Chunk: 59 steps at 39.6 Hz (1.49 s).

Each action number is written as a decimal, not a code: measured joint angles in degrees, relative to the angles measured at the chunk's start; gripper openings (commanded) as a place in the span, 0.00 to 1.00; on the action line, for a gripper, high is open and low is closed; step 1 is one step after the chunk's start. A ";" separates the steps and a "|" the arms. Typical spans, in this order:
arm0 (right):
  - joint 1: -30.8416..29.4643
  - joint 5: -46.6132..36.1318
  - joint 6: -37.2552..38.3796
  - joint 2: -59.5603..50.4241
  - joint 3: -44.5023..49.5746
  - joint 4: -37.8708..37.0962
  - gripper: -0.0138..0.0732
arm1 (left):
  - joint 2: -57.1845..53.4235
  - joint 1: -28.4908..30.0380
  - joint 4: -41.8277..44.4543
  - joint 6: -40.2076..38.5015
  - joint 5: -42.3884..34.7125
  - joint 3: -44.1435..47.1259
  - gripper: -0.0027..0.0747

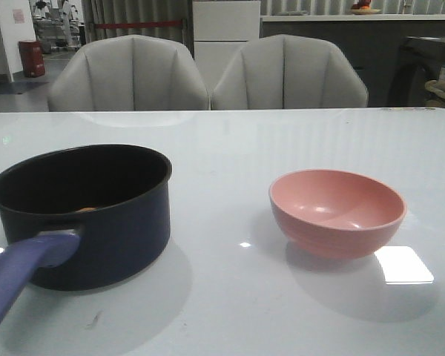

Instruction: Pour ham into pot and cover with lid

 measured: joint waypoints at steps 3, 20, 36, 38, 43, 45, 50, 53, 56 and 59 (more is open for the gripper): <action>0.00 0.00 0.00 0.00 0.00 0.00 0.32 | 1.74 0.81 -0.28 0.00 0.99 -0.92 0.89; 0.00 0.00 0.00 0.00 0.00 0.00 0.32 | 7.40 4.55 -2.60 3.66 2.07 -1.44 0.77; 0.00 0.00 0.00 0.00 0.00 0.00 0.32 | 13.14 4.55 -3.18 4.09 1.62 -3.15 0.77; 0.00 0.00 0.00 0.00 0.00 0.00 0.32 | 13.50 4.55 -3.18 4.09 1.51 -3.24 0.75; 0.00 0.00 0.00 0.00 0.00 0.00 0.32 | 14.48 4.55 -2.90 4.09 1.86 -4.16 0.59; 0.00 0.00 0.00 0.00 0.00 0.00 0.32 | 14.79 4.55 -2.63 4.09 2.07 -4.75 0.51; 0.00 0.00 0.00 0.00 0.00 0.00 0.32 | 15.25 4.55 -2.76 4.19 3.00 -5.53 0.33; 0.00 0.00 0.11 0.00 0.00 0.00 0.32 | 15.25 4.55 -2.76 4.23 3.00 -5.67 0.25; 0.00 0.00 0.10 0.00 0.00 0.00 0.32 | 15.25 4.55 -2.76 4.32 3.10 -5.71 0.20; 0.00 0.00 0.10 0.00 0.00 0.00 0.32 | 15.25 4.55 -2.76 4.46 3.13 -5.80 0.18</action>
